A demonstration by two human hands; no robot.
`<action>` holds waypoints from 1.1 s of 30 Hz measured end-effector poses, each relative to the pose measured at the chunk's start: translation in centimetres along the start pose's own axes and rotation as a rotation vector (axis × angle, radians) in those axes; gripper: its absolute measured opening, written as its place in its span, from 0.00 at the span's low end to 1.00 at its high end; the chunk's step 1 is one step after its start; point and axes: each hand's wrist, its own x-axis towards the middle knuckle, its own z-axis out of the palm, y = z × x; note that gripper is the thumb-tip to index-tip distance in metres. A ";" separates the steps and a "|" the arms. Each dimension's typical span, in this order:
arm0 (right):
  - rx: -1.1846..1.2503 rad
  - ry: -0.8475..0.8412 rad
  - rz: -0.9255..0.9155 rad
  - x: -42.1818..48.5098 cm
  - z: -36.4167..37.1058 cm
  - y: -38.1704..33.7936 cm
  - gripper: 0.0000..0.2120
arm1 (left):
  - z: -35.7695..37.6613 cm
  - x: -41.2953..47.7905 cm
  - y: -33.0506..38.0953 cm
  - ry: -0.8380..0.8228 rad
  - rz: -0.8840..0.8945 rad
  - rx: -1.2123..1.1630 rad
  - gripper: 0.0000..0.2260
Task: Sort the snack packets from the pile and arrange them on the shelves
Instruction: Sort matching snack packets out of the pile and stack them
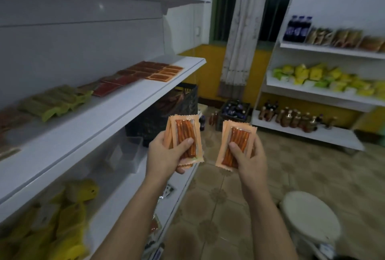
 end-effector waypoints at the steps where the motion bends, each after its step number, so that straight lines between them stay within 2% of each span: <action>1: -0.009 0.014 -0.002 0.8 -0.1 0.3 0.18 | 0.6 1.1 -0.3 -0.013 -0.004 0.001 0.11; 10: -0.061 0.079 0.016 11.1 2.5 1.6 0.18 | 4.6 13.6 -2.3 -0.083 -0.054 -0.085 0.11; 21: -0.055 0.074 0.019 22.7 7.1 5.1 0.21 | 7.5 25.9 -4.1 -0.122 -0.074 -0.054 0.13; 26: -0.033 0.056 0.034 28.0 6.3 6.7 0.21 | 10.4 30.2 -4.7 -0.076 -0.060 -0.031 0.13; 33: 0.025 -0.067 0.089 37.9 4.2 8.9 0.20 | 17.3 35.7 -5.2 0.001 -0.043 -0.012 0.14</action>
